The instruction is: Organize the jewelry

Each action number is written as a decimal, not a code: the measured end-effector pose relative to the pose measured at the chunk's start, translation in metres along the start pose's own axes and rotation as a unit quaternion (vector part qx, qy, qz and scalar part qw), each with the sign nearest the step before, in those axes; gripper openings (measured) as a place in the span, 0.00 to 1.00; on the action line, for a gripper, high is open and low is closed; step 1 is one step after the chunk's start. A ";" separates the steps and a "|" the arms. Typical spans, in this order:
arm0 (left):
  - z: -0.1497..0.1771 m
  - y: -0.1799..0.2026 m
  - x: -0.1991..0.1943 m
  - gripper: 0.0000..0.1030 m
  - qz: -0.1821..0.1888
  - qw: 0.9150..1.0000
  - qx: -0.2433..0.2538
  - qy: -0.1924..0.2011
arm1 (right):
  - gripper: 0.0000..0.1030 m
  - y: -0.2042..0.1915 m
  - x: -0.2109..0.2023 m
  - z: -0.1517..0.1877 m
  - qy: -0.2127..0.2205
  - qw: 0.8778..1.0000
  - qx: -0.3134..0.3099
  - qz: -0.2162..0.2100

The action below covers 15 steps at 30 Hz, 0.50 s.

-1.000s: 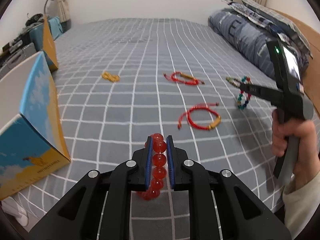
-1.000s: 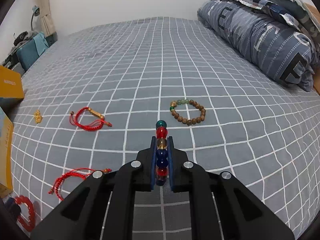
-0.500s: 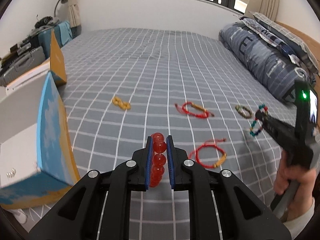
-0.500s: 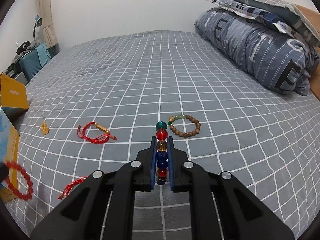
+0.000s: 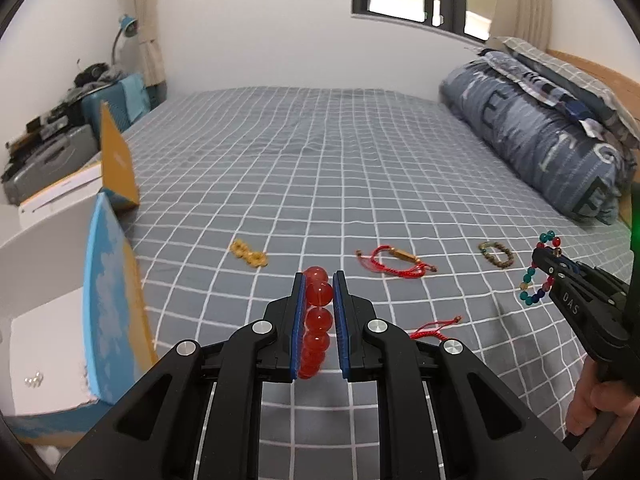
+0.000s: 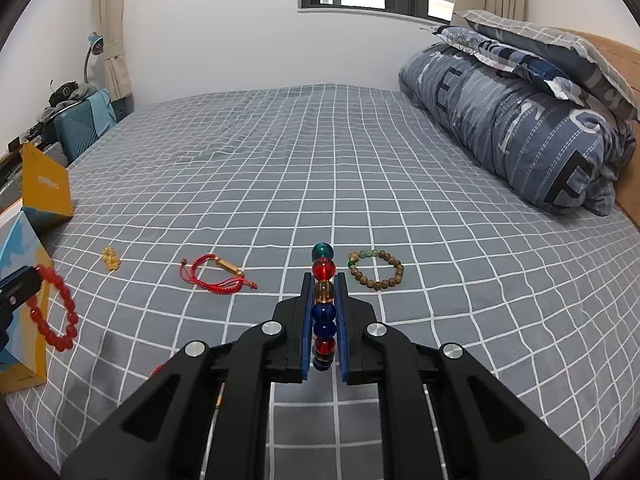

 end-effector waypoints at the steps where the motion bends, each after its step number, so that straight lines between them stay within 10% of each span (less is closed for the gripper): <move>1: 0.000 -0.001 0.002 0.13 -0.004 1.000 0.001 -0.003 | 0.09 -0.002 -0.001 0.000 -0.002 1.000 -0.001 0.002; 15: -0.010 -0.031 -0.006 0.13 -0.003 1.000 -0.014 -0.014 | 0.09 -0.028 -0.010 -0.016 -0.020 1.000 -0.008 0.003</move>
Point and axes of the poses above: each gripper's, at about its wrist camera, not at the fingertips, and x roughly the way its jaws point, y to its right, z to its underside, the point moved 1 cm from there along x, roughly the way its jaws point, and after that the axes turned 10 degrees about -z, right-handed, at the moved point
